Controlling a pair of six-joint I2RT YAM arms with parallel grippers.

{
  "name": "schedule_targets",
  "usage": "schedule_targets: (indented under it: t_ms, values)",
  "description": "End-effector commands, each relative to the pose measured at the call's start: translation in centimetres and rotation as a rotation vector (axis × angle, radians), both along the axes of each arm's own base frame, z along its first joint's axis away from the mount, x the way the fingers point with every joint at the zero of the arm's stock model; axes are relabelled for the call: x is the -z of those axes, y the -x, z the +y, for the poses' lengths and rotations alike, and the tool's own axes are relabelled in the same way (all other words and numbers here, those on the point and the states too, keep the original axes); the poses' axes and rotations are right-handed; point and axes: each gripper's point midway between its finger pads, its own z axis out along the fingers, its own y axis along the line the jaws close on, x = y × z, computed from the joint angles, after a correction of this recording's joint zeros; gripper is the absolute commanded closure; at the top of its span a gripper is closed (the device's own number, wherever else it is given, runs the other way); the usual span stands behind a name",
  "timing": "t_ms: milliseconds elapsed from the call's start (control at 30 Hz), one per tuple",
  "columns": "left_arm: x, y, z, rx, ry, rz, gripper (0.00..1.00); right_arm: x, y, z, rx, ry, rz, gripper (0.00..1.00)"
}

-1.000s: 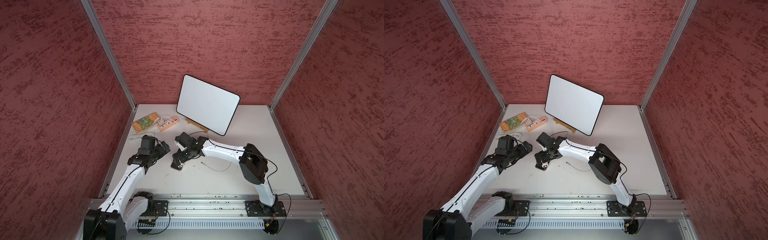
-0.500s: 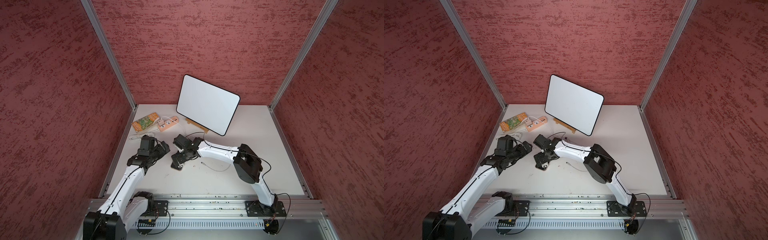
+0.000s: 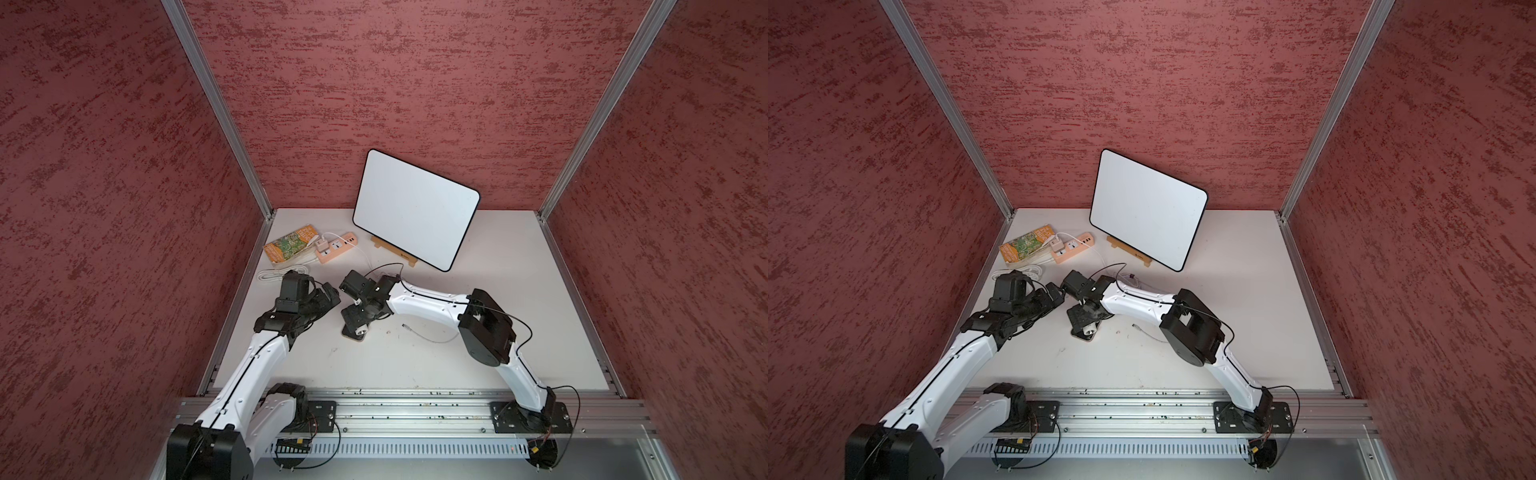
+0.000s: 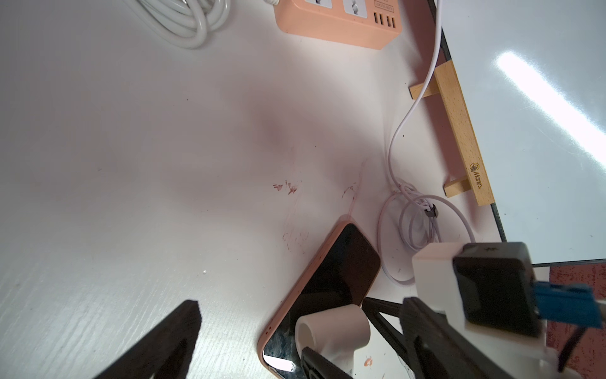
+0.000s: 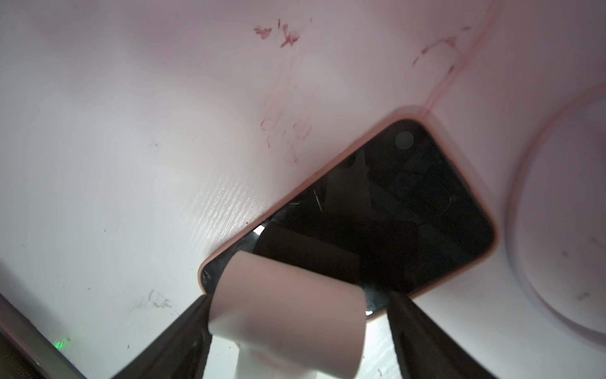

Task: Plug the charging cable into the phone
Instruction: Pick up the distractor from the center of the board.

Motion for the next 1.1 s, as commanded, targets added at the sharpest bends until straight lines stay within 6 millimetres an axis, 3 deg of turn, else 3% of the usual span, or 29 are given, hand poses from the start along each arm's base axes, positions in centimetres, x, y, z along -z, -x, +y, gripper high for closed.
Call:
schedule_targets:
  t_ms: [0,300,733,1067]
  values:
    - [-0.2,-0.1,0.1,0.0,0.008,-0.021,0.0,0.7,-0.1,-0.2,0.017,0.04,-0.009,0.2]
    - [0.0,-0.1,0.1,-0.001,0.011,-0.016,0.0,0.8,-0.5,-1.2,0.035,0.084,-0.042,0.35]
    - [-0.2,-0.3,-0.4,0.02,0.031,-0.028,0.0,-4.3,-3.1,-4.6,0.098,0.087,-0.226,0.39]
    - [-0.8,-1.5,-4.2,0.168,0.196,-0.059,0.0,-6.7,-4.6,-8.3,0.162,-0.009,-0.247,0.38]
